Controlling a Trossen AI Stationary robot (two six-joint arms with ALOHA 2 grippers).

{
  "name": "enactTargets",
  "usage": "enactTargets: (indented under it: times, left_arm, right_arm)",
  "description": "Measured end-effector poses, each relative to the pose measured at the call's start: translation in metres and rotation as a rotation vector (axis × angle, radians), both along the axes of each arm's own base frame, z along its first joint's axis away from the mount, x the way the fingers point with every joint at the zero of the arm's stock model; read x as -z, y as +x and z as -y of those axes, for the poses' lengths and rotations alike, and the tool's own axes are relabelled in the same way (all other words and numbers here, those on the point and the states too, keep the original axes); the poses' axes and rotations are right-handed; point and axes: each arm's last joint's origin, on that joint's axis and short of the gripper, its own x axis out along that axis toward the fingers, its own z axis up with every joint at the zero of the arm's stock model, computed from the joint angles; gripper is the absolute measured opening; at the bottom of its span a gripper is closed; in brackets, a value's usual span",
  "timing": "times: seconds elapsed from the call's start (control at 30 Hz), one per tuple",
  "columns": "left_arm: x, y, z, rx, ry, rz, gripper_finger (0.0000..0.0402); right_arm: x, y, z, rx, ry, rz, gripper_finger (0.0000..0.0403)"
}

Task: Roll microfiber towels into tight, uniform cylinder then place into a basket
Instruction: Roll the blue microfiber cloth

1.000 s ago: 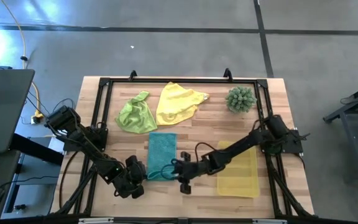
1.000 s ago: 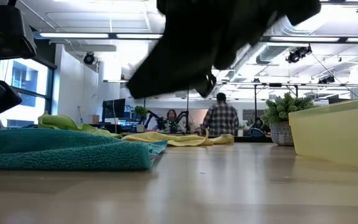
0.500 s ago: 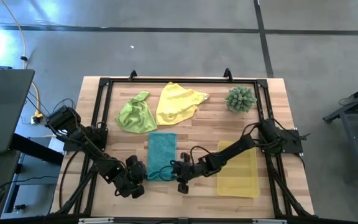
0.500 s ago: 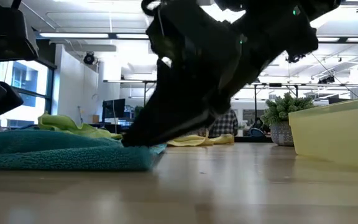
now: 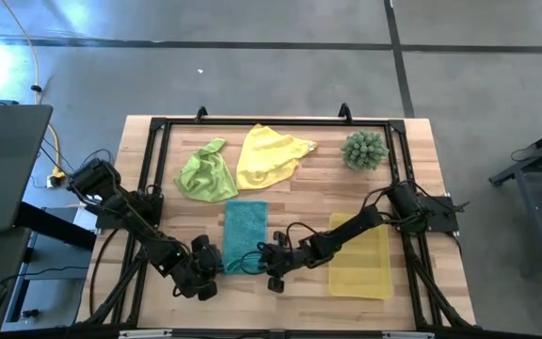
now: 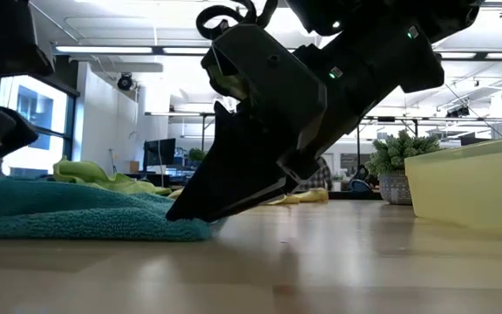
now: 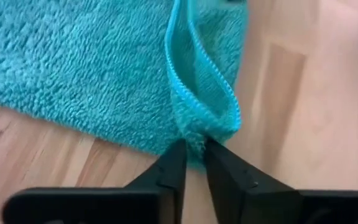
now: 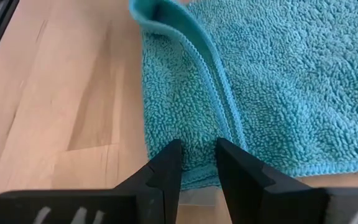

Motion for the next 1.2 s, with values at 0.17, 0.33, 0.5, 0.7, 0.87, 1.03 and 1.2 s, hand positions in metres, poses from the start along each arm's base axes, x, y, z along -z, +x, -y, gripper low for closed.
enactTargets:
  times: [0.17, 0.33, 0.5, 0.7, 0.87, 1.03, 1.2]
  left_arm:
    - [-0.023, -0.003, -0.008, 0.079, -0.049, -0.005, 0.0109]
    - [-0.047, -0.001, -0.008, 0.137, -0.086, 0.122, 0.0123]
    - [-0.041, 0.007, -0.003, 0.195, 0.011, 0.181, 0.0116]
    - [-0.013, 0.015, 0.003, 0.235, 0.078, 0.130, 0.0107]
    - [0.005, 0.013, 0.000, 0.235, 0.142, 0.033, 0.0107]
    - [0.007, 0.012, -0.001, 0.219, 0.140, 0.012, 0.0108]
    - [0.009, 0.009, -0.001, 0.240, 0.111, -0.034, 0.0108]
  right_arm:
    - [0.000, 0.000, 0.000, -0.001, 0.004, -0.006, 0.0094]
    - [0.001, 0.000, 0.000, -0.002, 0.004, -0.008, 0.0094]
    - [0.001, 0.000, 0.000, -0.003, 0.005, -0.007, 0.0094]
    - [0.002, 0.000, 0.000, -0.002, 0.005, -0.005, 0.0094]
    - [0.002, 0.000, 0.000, -0.002, 0.006, -0.006, 0.0094]
    - [0.002, 0.000, 0.000, -0.003, 0.006, -0.006, 0.0094]
    - [0.002, 0.000, 0.000, -0.004, 0.007, -0.006, 0.0094]
